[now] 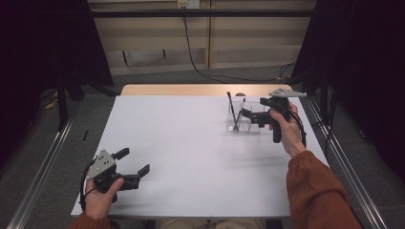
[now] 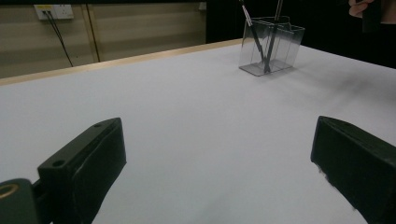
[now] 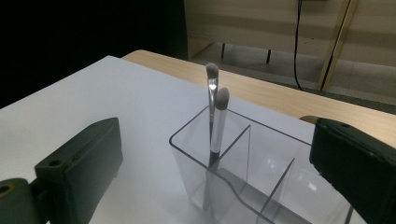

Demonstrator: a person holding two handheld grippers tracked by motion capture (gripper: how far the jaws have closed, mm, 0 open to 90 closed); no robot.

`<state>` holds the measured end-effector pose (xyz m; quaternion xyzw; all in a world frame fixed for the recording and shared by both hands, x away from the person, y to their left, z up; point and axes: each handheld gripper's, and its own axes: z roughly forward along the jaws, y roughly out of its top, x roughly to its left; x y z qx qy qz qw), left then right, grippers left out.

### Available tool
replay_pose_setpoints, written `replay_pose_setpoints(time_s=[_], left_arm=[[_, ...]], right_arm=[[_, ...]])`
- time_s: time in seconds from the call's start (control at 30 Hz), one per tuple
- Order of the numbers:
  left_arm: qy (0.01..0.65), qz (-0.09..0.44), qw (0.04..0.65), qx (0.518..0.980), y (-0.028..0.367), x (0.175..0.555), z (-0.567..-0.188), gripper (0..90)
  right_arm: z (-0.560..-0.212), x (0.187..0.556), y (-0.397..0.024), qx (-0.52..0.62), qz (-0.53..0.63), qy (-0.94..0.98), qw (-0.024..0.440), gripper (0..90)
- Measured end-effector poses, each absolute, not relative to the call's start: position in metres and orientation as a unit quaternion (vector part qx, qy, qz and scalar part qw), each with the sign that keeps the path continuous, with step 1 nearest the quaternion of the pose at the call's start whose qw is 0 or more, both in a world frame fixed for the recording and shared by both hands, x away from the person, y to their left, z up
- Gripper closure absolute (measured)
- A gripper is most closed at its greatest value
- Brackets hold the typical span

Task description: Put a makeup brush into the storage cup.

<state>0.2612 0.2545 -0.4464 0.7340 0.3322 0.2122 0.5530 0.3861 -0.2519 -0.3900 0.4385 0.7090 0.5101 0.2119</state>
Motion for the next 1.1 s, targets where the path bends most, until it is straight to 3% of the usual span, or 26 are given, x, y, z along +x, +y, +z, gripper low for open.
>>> replay_pose_setpoints(time_s=[1.1], left_arm=[[0.345, 0.223, 0.548, 0.729, 0.259, 0.260, -0.446, 3.3]], right_arm=[[-0.397, 0.326, -0.273, 0.434, 0.525, 0.689, 0.248, 2.1]])
